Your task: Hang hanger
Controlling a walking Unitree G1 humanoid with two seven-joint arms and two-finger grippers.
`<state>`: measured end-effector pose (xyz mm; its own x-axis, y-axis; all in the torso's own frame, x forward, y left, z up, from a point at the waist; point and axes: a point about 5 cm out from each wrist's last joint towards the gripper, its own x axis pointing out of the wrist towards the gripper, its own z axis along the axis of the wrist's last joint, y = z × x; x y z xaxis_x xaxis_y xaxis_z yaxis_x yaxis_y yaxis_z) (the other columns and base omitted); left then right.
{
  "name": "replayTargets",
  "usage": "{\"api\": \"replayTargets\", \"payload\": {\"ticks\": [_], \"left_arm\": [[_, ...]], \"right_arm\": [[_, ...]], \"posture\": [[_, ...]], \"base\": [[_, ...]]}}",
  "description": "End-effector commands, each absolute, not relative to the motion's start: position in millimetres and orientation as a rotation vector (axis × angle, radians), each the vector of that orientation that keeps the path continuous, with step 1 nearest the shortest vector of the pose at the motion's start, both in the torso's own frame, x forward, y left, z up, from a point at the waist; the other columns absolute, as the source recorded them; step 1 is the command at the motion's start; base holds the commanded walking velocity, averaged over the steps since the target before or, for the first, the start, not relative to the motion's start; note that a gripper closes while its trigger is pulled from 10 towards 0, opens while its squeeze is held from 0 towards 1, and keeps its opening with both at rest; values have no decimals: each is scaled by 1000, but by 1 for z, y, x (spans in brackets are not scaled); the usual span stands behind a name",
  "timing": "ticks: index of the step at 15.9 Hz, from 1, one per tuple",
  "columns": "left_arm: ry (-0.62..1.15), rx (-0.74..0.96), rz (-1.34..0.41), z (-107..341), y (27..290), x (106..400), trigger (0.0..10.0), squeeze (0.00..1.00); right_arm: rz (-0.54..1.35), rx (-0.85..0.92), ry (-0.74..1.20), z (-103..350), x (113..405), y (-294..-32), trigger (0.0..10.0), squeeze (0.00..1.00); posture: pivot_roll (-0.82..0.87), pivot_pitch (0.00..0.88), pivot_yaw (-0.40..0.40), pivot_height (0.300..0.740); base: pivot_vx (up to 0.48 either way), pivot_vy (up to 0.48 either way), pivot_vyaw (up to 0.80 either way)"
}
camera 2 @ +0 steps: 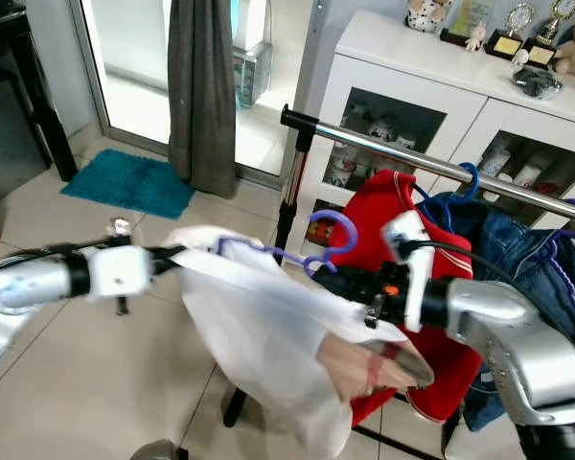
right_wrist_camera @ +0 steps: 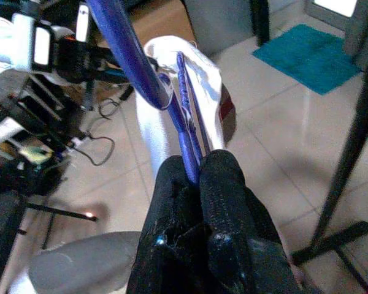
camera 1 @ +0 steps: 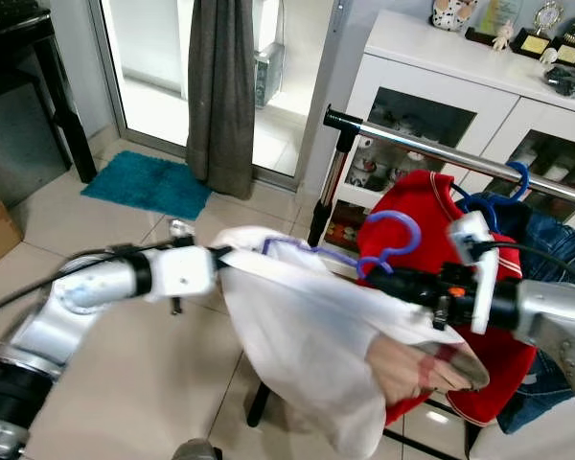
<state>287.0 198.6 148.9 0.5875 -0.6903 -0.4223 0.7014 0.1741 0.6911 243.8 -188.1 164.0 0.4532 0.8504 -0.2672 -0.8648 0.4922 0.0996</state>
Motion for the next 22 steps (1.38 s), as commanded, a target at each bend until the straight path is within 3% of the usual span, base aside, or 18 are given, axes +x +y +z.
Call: {"api": "replayTargets", "payload": {"ticks": [1,3,5,8,9,10,13,16,18,20,22], "left_arm": [[62,995,-918,149,214,290,0,0],[80,999,-858,153,229,293,0,0],[46,963,-902,153,216,291,0,0],[-45,854,-1061,140,158,281,0,0],[-85,802,-1128,134,131,275,0,0],[-100,795,-1132,134,124,276,0,0],[-75,886,-1071,141,141,289,0,0],[-12,974,-1048,144,164,296,0,0],[37,1012,-1080,138,168,296,0,0],[65,1013,-1126,128,161,296,0,0],[135,1031,-1133,110,161,297,0,0]], "right_arm": [[1013,-49,286,172,245,-203,0,0],[1024,9,269,174,242,-204,0,0],[953,66,227,175,251,-198,0,0],[906,59,266,160,255,-178,0,0],[781,43,293,153,266,-180,0,0],[768,-59,334,146,266,-181,0,0],[914,-294,485,133,246,-178,0,0],[975,-508,627,124,234,-195,0,0],[1021,-518,600,139,235,-197,0,0],[1037,-361,449,165,246,-188,0,0],[1086,-321,381,182,246,-189,0,0]], "posture": [[-5,0,-138,740],[-5,0,-137,740],[-1,0,-139,740],[4,0,-143,740],[1,0,-135,740],[-7,0,-126,740],[-10,0,-120,740],[-7,0,-124,740],[-7,0,-127,740],[-7,0,-130,740],[-11,0,-130,740]], "base": [[0,0,0],[0,0,0],[0,0,0],[0,0,0],[0,0,0],[0,0,0],[0,0,0],[0,0,0],[0,0,0],[0,0,0],[0,0,0]]}}
